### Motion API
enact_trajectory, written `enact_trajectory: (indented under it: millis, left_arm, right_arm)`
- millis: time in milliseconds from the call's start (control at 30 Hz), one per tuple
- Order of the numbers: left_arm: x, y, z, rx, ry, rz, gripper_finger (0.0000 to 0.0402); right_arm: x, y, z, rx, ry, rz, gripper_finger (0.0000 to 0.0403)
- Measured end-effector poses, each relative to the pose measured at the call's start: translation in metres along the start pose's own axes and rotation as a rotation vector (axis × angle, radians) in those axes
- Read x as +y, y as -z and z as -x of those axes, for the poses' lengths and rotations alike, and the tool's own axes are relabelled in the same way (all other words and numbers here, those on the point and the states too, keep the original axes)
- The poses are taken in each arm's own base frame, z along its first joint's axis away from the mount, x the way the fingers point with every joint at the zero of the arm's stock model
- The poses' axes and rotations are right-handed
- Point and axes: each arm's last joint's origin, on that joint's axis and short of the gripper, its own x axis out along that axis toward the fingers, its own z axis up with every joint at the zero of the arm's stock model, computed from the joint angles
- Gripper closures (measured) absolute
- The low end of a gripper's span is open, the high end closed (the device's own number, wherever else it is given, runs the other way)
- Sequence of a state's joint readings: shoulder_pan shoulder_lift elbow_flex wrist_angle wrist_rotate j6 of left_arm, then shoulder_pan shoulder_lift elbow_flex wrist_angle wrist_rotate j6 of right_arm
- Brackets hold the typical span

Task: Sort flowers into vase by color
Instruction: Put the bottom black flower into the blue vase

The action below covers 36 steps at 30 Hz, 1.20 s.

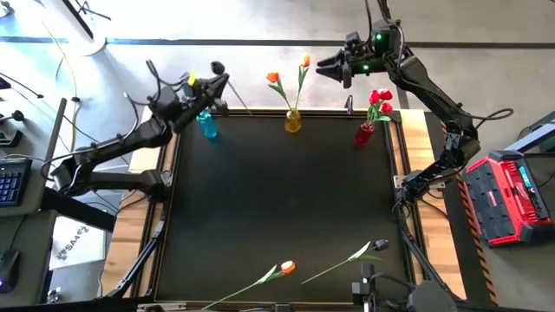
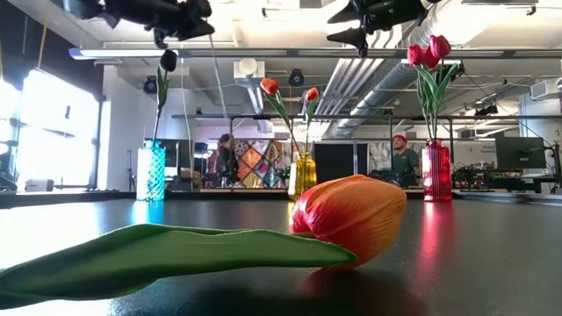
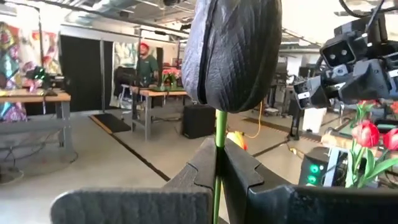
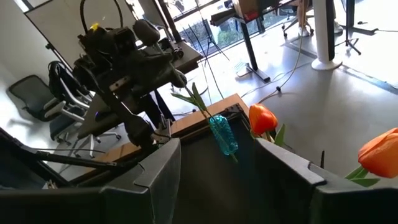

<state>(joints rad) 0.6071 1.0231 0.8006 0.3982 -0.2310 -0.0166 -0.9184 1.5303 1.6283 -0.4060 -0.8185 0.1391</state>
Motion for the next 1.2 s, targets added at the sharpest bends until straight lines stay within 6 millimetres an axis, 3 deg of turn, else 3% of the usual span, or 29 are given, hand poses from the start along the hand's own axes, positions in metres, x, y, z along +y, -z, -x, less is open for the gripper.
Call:
enact_trajectory:
  millis: [333, 633, 767, 1000, 1200]
  left_arm:
    - [0.019, -0.038, -0.036, 0.146, -0.094, -0.050, 0.0401]
    - [0.058, -0.071, -0.037, 0.173, -0.225, -0.087, 0.0401]
    - [0.071, -0.069, -0.034, 0.238, -0.254, -0.066, 0.0401]
    - [0.086, -0.047, -0.032, 0.324, -0.251, -0.028, 0.0401]
    - [0.092, -0.049, -0.031, 0.310, -0.225, 0.005, 0.0401]
  right_arm:
    - [0.000, -0.002, 0.000, -0.016, -0.002, 0.004, 0.0213]
    - [0.000, -0.003, 0.000, -0.020, -0.002, 0.012, 0.0213]
    - [0.000, -0.002, 0.000, -0.018, -0.006, -0.003, 0.0213]
    - [0.000, 0.001, 0.000, 0.012, -0.004, -0.049, 0.0213]
    - [0.000, 0.002, 0.000, 0.016, -0.004, -0.035, 0.0213]
